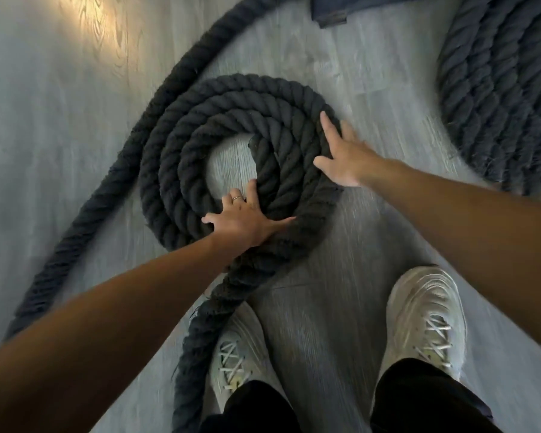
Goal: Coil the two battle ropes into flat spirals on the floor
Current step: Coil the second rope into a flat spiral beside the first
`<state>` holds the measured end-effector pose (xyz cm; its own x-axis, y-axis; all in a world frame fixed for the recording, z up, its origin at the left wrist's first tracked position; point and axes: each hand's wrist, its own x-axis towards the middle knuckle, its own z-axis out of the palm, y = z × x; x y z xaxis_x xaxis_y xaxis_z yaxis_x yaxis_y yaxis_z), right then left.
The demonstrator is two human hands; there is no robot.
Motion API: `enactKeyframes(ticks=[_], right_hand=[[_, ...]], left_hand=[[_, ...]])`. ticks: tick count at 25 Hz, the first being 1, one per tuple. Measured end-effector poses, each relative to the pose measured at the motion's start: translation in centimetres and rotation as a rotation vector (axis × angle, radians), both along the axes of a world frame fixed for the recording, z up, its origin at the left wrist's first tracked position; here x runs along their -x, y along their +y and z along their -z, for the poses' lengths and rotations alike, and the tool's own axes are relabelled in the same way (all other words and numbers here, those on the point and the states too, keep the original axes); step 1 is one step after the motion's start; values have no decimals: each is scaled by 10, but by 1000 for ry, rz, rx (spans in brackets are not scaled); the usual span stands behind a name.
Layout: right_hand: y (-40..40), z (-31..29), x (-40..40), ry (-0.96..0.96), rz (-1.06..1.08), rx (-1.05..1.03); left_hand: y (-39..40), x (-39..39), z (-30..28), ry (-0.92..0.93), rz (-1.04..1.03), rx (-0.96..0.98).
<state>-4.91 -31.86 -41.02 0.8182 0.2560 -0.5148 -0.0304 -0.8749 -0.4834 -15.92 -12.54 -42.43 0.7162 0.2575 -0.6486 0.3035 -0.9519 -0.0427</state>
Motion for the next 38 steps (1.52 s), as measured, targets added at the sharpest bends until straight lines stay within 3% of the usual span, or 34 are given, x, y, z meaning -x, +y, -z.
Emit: enactKeyframes(ticks=[2, 4, 7, 9, 11, 13, 20, 25, 28, 32, 36, 38], right_hand=[[18, 0, 32, -36, 235, -57], [33, 1, 81, 57, 447, -167], [37, 5, 118, 114, 560, -308], [29, 10, 117, 111, 508, -318], [17, 18, 114, 75, 416, -318], [10, 22, 110, 84, 329, -306], [-7, 17, 15, 81, 147, -91], [-18, -2, -27, -62, 166, 54], [-8, 13, 5, -92, 293, -24], [-4, 11, 52, 44, 629, -150], [13, 11, 86, 166, 746, -411], [8, 10, 88, 186, 657, -385]], left_hand=[[1, 1, 4, -17, -1, 25], [5, -1, 3, 7, -14, 47], [28, -6, -10, 8, -28, 249], [52, -3, -19, -55, 120, 234], [74, 3, -17, -108, 418, 36], [89, 5, -9, -123, 591, -21], [117, -5, -7, -89, 886, 67], [115, -13, -11, -94, 1005, -29], [76, -19, -2, -221, 927, -44], [23, -32, 7, -257, 728, -26], [22, -32, 7, -245, 724, -53], [21, -29, 4, -233, 715, -50]])
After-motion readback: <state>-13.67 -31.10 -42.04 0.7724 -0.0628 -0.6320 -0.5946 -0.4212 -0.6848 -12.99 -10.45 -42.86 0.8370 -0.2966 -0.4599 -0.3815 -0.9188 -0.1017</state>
